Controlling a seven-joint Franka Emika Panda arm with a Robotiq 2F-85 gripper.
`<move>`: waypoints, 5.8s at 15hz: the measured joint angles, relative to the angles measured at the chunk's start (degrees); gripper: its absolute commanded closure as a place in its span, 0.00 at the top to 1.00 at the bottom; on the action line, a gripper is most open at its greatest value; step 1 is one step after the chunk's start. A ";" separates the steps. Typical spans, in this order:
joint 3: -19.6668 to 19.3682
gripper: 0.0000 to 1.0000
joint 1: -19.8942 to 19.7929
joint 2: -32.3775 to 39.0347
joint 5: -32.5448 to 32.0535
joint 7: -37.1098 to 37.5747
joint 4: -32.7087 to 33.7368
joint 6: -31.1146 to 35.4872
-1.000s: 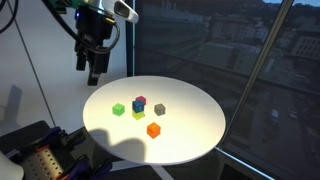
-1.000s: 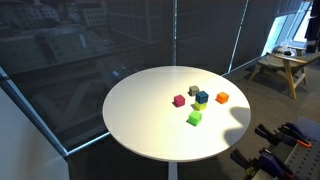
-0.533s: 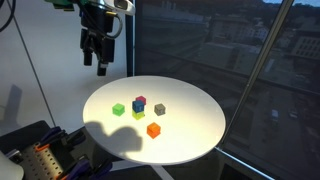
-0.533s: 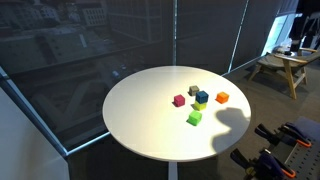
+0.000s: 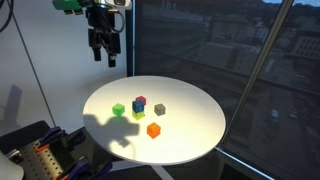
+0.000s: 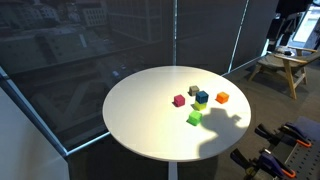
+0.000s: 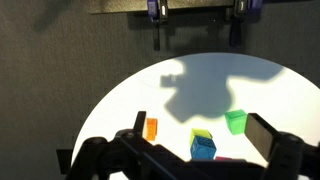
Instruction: Put the pink block over the green block
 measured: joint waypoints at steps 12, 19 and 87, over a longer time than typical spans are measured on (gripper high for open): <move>1.87 1.00 3.94 12.94 6.23 2.56 4.03 12.80; 3.71 1.00 5.55 23.04 7.45 2.93 10.97 15.44; 5.45 1.00 10.72 57.23 3.65 16.09 38.88 16.06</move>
